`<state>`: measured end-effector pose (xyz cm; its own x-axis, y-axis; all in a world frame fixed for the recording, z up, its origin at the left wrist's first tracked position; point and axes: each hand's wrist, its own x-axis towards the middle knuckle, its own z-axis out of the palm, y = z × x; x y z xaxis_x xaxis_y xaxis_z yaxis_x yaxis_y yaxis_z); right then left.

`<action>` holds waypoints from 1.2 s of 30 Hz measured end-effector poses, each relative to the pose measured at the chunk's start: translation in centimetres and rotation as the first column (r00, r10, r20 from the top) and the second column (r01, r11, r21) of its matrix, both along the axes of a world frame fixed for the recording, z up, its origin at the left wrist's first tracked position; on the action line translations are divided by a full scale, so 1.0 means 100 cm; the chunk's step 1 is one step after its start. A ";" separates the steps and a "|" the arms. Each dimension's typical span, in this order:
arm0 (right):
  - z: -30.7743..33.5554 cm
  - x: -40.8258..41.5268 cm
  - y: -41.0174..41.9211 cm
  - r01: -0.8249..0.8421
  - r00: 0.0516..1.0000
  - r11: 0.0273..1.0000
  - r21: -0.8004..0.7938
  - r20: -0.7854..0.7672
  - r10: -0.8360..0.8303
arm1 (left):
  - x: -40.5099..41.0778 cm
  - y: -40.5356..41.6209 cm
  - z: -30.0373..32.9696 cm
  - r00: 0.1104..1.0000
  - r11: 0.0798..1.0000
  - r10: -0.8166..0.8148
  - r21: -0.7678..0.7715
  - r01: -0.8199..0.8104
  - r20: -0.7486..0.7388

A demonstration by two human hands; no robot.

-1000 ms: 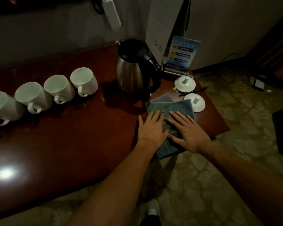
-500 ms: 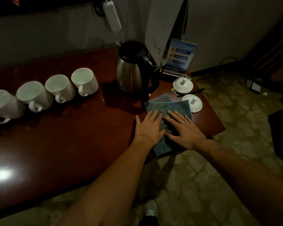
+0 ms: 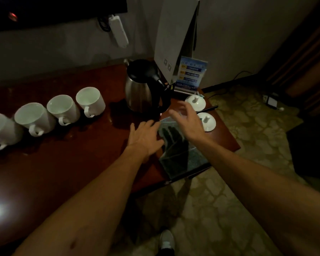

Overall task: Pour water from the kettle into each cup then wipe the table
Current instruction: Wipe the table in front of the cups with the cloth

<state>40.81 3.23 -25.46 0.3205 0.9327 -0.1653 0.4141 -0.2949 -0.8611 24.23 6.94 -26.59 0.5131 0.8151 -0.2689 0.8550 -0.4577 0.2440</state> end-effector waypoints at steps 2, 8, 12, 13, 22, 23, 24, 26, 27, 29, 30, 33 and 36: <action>0.015 -0.016 0.021 0.061 0.974 0.997 0.053 -0.222 -0.047 | -0.012 0.010 0.010 0.999 0.999 0.050 -0.012 -0.050 0.008; 0.032 -0.041 0.059 0.107 0.961 0.993 0.041 -0.259 -0.093 | -0.043 0.025 0.023 0.995 0.994 0.100 0.053 -0.100 0.017; 0.038 -0.043 0.072 0.112 0.960 0.991 0.075 -0.265 -0.088 | -0.054 0.030 0.024 0.985 0.986 0.156 0.049 -0.159 0.069; 0.036 -0.043 0.076 0.121 0.957 0.990 0.077 -0.274 -0.096 | -0.056 0.031 0.024 0.982 0.984 0.170 0.040 -0.174 0.081; 0.043 -0.056 0.083 0.208 0.916 0.972 0.106 -0.369 -0.156 | -0.065 0.036 0.031 0.950 0.960 0.279 -0.025 -0.279 0.141; 0.043 -0.058 0.083 0.223 0.899 0.970 0.100 -0.405 -0.165 | -0.067 0.039 0.031 0.944 0.956 0.293 -0.031 -0.292 0.154; 0.043 -0.061 0.082 0.242 0.880 0.966 0.093 -0.441 -0.178 | -0.068 0.040 0.031 0.938 0.952 0.305 -0.035 -0.303 0.167; 0.045 -0.065 0.078 0.276 0.843 0.957 0.086 -0.500 -0.198 | -0.069 0.043 0.034 0.930 0.948 0.318 -0.043 -0.316 0.183; 0.046 -0.065 0.075 0.288 0.830 0.954 0.084 -0.518 -0.205 | -0.070 0.044 0.035 0.927 0.946 0.322 -0.047 -0.320 0.193; 0.049 -0.065 0.068 0.284 0.824 0.955 0.086 -0.531 -0.197 | -0.074 0.047 0.034 0.919 0.945 0.326 -0.049 -0.323 0.220; 0.049 -0.065 0.065 0.279 0.825 0.957 0.085 -0.530 -0.194 | -0.076 0.048 0.034 0.917 0.946 0.321 -0.047 -0.320 0.238; 0.056 -0.070 0.050 0.244 0.830 0.965 0.092 -0.534 -0.159 | -0.082 0.046 0.039 0.903 0.938 0.345 -0.089 -0.334 0.257; 0.062 -0.078 0.035 0.234 0.840 0.967 0.101 -0.522 -0.149 | -0.087 0.039 0.047 0.882 0.921 0.390 -0.123 -0.370 0.263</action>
<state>33.03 6.74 -19.24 0.4065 0.8884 -0.2134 -0.1425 -0.1690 -0.9753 15.49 10.84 -21.89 0.2288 0.9478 -0.2221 0.8531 -0.0853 0.5147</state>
